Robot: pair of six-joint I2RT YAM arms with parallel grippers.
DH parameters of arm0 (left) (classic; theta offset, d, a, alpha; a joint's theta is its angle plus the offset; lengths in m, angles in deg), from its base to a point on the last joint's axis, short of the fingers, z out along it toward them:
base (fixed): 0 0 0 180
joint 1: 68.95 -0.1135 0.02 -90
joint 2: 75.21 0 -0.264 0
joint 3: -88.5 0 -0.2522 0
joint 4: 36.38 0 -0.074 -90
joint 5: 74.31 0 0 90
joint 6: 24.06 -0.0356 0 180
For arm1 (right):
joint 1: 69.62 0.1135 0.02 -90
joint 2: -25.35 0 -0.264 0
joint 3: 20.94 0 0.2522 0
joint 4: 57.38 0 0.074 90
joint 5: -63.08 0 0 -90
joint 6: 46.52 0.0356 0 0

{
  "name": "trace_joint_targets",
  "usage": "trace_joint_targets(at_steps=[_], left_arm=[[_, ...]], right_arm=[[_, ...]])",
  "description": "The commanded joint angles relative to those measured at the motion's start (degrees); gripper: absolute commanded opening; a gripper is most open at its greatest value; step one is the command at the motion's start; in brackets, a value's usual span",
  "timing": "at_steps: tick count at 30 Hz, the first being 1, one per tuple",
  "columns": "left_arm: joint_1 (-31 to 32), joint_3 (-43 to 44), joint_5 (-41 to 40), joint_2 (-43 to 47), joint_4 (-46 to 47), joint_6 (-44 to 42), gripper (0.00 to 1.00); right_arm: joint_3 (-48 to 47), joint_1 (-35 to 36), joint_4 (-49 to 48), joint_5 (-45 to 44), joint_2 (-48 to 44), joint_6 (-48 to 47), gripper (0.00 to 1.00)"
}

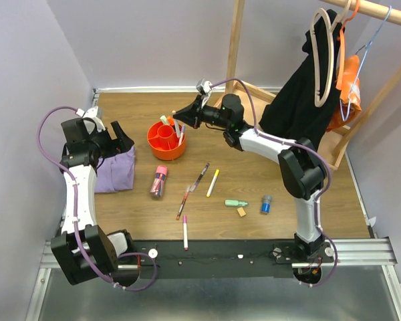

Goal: Sort the stationery into containers
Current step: Place the pen in the storage box.

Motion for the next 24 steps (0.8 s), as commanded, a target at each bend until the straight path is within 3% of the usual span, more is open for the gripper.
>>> trace_joint_targets(at_steps=[1, 9, 16, 18, 19, 22, 24], left_arm=[[-0.3, 2.7, -1.7, -0.3, -2.9, -2.3, 0.98], [-0.3, 3.4, -2.7, -0.4, -5.6, -3.8, 0.98], [-0.3, 3.0, -2.6, -0.6, -5.3, -4.0, 0.98], [-0.4, 2.7, -2.4, -0.4, -4.9, -3.8, 0.98], [-0.3, 2.3, -2.2, -0.4, -4.7, -3.6, 0.98], [-0.3, 1.4, -1.9, 0.0, -3.9, -3.3, 0.98], [-0.3, 0.8, -1.6, 0.5, -3.2, -3.1, 0.98]], right_arm=[[-2.9, 0.5, -8.1, -2.1, 3.8, 1.0, 0.01], [-4.7, 0.6, -11.2, -3.0, 10.7, 1.4, 0.01], [-2.3, 1.1, -11.8, -3.8, 11.1, 0.5, 0.01], [-1.4, 1.2, -11.0, -4.0, 10.7, -0.2, 0.06], [-1.2, 1.2, -9.6, -4.0, 10.5, -0.4, 0.16], [-0.3, 1.2, -6.8, -4.7, 9.0, -1.3, 0.30], [0.5, 1.3, -5.4, -5.0, 7.2, -2.3, 0.35]])
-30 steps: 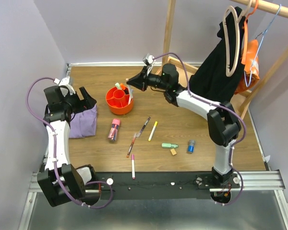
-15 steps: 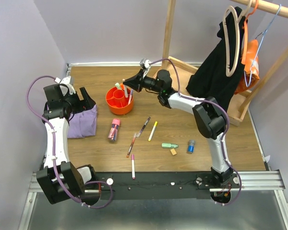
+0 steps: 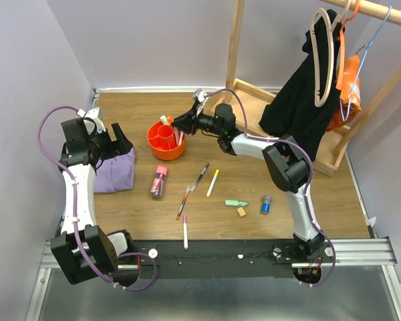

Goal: Sort the stationery into containers
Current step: Place the pen in the storage box.

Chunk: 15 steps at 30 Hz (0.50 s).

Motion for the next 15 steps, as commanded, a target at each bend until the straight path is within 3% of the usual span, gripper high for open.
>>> trace_joint_targets(at_steps=[1, 9, 12, 15], left_arm=[[-0.3, -1.6, 0.3, 1.0, 2.4, 0.4, 0.98], [-0.3, -4.5, 2.8, 3.5, 6.9, 1.8, 0.98], [-0.3, -5.4, 3.6, 4.4, 9.2, 2.4, 0.98], [-0.4, -5.4, 3.6, 5.0, 10.9, 3.5, 0.98]], right_arm=[[2.4, 0.6, 5.1, -2.5, -4.3, -2.8, 0.39], [3.2, 0.5, 16.5, -6.1, -12.1, -5.4, 0.43], [1.8, 0.6, 26.0, -12.3, -17.3, -3.1, 0.43], [-0.2, 0.6, 41.4, -21.5, -20.9, -0.6, 0.43]])
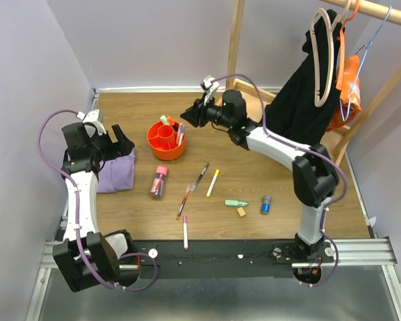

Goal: Sort the stationery into containers
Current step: Pick up the pen from the center of the board.

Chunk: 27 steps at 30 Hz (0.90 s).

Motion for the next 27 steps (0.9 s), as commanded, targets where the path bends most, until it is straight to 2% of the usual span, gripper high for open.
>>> trace_joint_targets(at_steps=[1, 4, 5, 8, 11, 17, 27], left_arm=[[-0.3, -0.5, 2.0, 2.0, 5.0, 2.1, 0.98], [-0.3, -1.2, 1.9, 2.3, 6.2, 3.0, 0.98], [-0.3, -1.6, 2.2, 2.6, 6.5, 3.1, 0.98], [0.4, -2.7, 2.3, 3.2, 7.2, 2.8, 0.98], [1.3, -3.4, 2.2, 3.4, 7.9, 2.9, 0.98], [1.9, -4.7, 2.4, 2.8, 11.2, 5.2, 0.98], [1.9, -5.8, 2.4, 2.3, 13.7, 7.2, 0.98]], right_arm=[[-3.9, 0.4, 29.4, -16.2, -6.9, 2.4, 0.43], [-6.6, 0.0, 40.9, -21.0, -6.3, -7.7, 0.43], [-6.9, -0.5, 46.6, -23.6, -6.0, -14.5, 0.43], [-6.5, -4.3, 53.4, -27.6, -5.5, -22.3, 0.43], [-6.7, -9.2, 58.3, -32.2, -4.0, -25.8, 0.43], [-3.7, -16.6, 59.7, -33.1, -3.6, -31.1, 0.44], [0.0, -18.0, 58.9, -35.2, -1.5, -36.4, 0.44]])
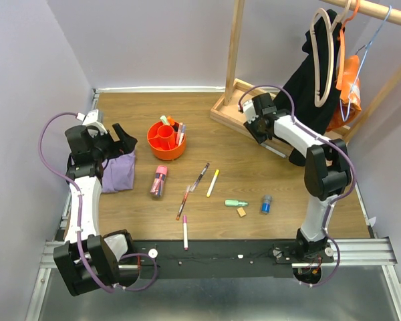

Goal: Sort the stationery into containers
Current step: Pick up the pen from the center of the board.

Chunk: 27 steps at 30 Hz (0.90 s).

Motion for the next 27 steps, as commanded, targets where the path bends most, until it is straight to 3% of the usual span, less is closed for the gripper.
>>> trace_joint_targets(at_steps=[1, 27], left_arm=[[0.3, -0.7, 1.3, 0.1, 2.0, 0.8, 0.98], [0.3, -0.9, 1.3, -1.5, 2.0, 1.2, 0.98]], right_arm=[[0.9, 0.3, 1.3, -2.0, 1.9, -4.0, 0.43], [-3.5, -3.7, 4.2, 1.5, 11.5, -5.5, 0.46]])
